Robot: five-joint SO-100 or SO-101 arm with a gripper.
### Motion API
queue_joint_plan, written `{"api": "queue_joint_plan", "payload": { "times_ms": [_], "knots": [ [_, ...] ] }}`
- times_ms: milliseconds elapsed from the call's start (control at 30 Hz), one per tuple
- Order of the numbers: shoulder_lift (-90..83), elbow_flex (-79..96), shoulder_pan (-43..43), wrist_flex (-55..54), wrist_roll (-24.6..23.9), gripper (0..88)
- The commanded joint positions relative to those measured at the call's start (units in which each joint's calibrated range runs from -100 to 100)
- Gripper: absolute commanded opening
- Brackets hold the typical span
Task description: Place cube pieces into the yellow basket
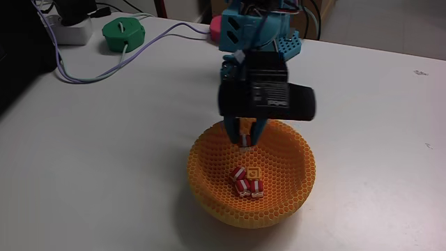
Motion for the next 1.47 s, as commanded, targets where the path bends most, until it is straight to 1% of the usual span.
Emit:
{"api": "queue_joint_plan", "payload": {
  "times_ms": [0, 133, 167, 200, 233, 267, 300, 333, 400, 500, 533, 600, 700, 800, 967, 1033, 1300, 1433],
  "knots": [
    [-3.45, -2.60, -2.36, 0.41, 3.03, 52.6],
    [-4.97, -2.31, -1.99, 0.41, 4.44, 53.7],
    [-5.73, -2.31, -1.80, 0.76, 4.25, 51.6],
    [-6.58, -2.31, -0.78, 0.76, 5.52, 48.9],
    [-8.00, -2.02, 0.81, 0.94, 7.18, 41.3],
    [-9.70, -1.44, 1.93, 1.98, 7.52, 26.9],
    [-11.79, -0.48, 3.05, 2.41, 8.69, 3.3],
    [-14.34, 0.68, 3.98, 1.98, 12.36, 0.0],
    [-19.93, 0.77, 4.54, 7.80, 17.09, 0.0],
    [-30.35, 1.45, 7.33, 18.83, 23.69, 0.0],
    [-34.32, 3.28, 8.82, 20.74, 26.13, 0.0],
    [-42.94, 10.21, 11.62, 22.22, 30.38, 0.0],
    [-55.06, 24.27, 15.16, 21.70, 36.04, 0.0],
    [-62.17, 35.34, 17.02, 22.05, 40.63, 0.0],
    [-72.68, 46.22, 20.29, 28.13, 45.23, 0.0],
    [-75.61, 48.44, 21.13, 28.65, 47.13, 0.0],
    [-87.26, 57.20, 22.90, 30.39, 50.50, 0.0],
    [-87.26, 60.19, 22.43, 30.48, 51.23, 0.0]
  ]
}}
